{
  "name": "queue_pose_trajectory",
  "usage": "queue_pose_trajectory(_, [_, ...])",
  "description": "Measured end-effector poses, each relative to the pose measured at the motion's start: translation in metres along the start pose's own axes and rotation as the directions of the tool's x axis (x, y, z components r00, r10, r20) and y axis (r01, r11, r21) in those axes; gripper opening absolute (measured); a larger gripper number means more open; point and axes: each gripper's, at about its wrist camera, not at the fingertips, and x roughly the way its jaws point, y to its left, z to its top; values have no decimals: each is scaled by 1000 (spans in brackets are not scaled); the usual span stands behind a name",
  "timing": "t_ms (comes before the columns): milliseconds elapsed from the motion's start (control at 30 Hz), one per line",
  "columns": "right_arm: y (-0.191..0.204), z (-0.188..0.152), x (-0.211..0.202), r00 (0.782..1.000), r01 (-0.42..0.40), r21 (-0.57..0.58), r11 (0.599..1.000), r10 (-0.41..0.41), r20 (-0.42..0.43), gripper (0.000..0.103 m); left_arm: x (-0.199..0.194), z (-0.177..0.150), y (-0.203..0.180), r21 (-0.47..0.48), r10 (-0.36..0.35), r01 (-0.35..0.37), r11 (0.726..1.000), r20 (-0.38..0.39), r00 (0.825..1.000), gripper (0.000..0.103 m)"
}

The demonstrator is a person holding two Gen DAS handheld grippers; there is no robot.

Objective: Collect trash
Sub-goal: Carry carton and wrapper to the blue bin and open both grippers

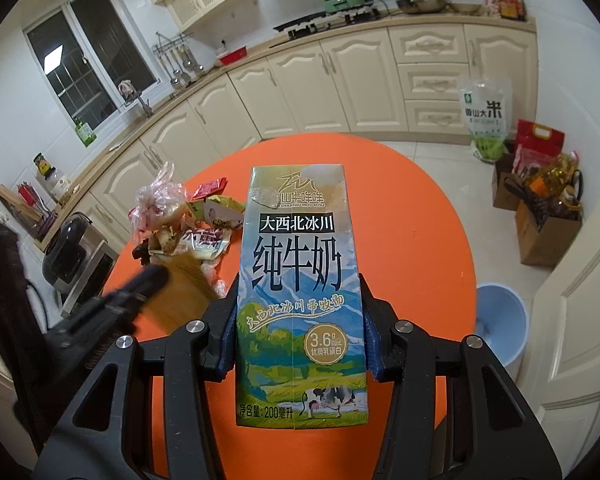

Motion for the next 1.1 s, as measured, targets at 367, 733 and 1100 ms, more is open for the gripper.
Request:
queue_pose_trajectory(367, [-10, -1, 4, 1000, 8, 15, 1000, -8, -14, 46, 34, 9, 0, -40, -50, 48, 998, -49, 998, 1])
queue_pose_trajectory(733, [-17, 1, -6, 1000, 15, 24, 1000, -15, 5, 46, 0, 22, -18, -11, -79, 80, 997, 63, 995, 0])
queue_pose_trajectory(1100, [-20, 9, -43, 996, 20, 14, 1000, -21, 90, 46, -53, 48, -56, 80, -128, 115, 990, 187, 974, 0])
